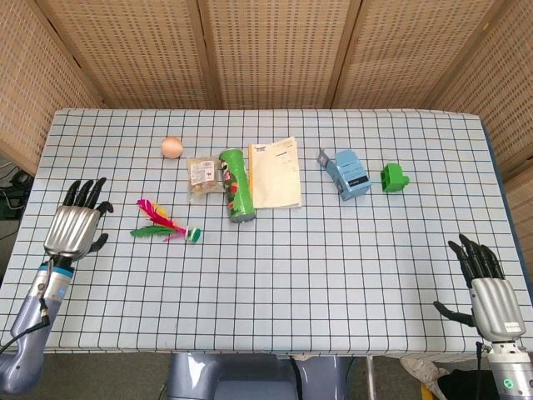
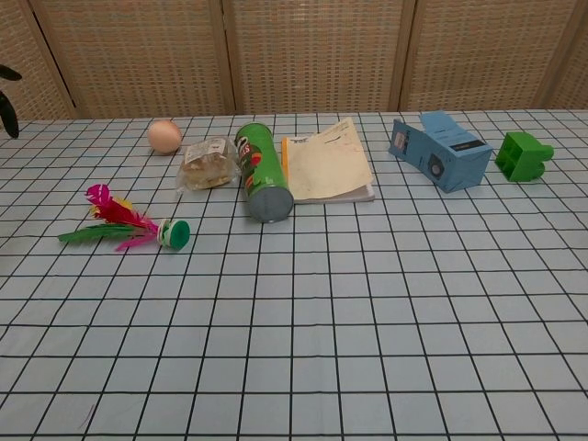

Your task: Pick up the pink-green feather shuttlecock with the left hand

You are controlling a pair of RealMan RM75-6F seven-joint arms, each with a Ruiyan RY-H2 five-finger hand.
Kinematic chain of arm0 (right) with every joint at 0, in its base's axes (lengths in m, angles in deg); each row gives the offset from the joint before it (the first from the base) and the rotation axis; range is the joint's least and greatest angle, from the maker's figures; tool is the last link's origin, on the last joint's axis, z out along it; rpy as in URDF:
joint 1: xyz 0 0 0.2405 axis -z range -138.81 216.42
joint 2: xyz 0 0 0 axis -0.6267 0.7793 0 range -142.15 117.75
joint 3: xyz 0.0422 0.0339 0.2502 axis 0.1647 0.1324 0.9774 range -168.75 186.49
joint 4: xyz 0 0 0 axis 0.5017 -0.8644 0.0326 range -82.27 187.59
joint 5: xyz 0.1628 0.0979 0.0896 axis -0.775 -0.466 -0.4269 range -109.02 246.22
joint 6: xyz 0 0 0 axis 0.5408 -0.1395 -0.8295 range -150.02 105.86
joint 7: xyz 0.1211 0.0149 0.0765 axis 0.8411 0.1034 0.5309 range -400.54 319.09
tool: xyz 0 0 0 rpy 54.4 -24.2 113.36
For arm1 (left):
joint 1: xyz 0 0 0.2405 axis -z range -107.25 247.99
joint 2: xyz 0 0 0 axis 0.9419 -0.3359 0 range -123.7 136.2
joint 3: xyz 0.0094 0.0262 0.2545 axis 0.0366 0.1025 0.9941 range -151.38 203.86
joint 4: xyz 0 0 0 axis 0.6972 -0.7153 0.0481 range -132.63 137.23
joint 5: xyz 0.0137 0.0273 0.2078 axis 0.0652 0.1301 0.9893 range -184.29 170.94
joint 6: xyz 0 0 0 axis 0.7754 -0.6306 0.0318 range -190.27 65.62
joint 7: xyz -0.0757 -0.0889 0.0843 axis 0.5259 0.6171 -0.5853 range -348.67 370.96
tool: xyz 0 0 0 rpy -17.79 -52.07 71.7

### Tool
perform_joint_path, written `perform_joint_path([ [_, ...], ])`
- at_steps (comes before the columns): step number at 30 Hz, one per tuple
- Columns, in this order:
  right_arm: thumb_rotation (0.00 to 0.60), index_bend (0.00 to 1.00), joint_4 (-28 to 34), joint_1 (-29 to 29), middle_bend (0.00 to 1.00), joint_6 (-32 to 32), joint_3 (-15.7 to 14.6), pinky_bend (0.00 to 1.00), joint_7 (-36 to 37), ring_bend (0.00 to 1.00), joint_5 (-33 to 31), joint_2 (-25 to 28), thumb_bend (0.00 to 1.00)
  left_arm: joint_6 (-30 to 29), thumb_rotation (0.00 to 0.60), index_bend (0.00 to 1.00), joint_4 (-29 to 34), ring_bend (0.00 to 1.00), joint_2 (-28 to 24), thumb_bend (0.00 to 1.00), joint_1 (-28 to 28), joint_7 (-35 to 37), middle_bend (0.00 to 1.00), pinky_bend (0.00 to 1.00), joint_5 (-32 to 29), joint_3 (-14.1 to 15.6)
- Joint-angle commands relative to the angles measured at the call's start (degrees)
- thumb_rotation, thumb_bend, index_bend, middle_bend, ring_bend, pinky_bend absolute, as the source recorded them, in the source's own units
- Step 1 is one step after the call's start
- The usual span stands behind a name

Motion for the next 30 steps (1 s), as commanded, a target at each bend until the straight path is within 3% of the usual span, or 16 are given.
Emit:
perform_joint_path([
  [1,0.6,0.03,-0.4,-0.1,0.0,0.2,0.1,0.0,-0.2,0.0,-0.4,-0.3,0.07,4.1,0.6,0.39,-4.8,0.0,3.2,0.3,4.4,-3.2,0.0,0.0,-4.2,-1.5],
  [19,0.6,0.03,-2.3,-0.7,0.0,2.4,1.6,0.0,0.0,0.0,-4.7,-1.1,0.07,19.3,0.6,0.35,-24.1,0.0,14.0,0.31,19.2,-11.4,0.0,0.0,-22.9,-0.8],
  [30,0.6,0.03,-3.4,-1.0,0.0,3.0,2.1,0.0,0.3,0.0,-5.8,-1.6,0.07,21.4,0.6,0.35,-29.8,0.0,17.4,0.32,23.6,-13.8,0.0,0.0,-27.5,2.3],
])
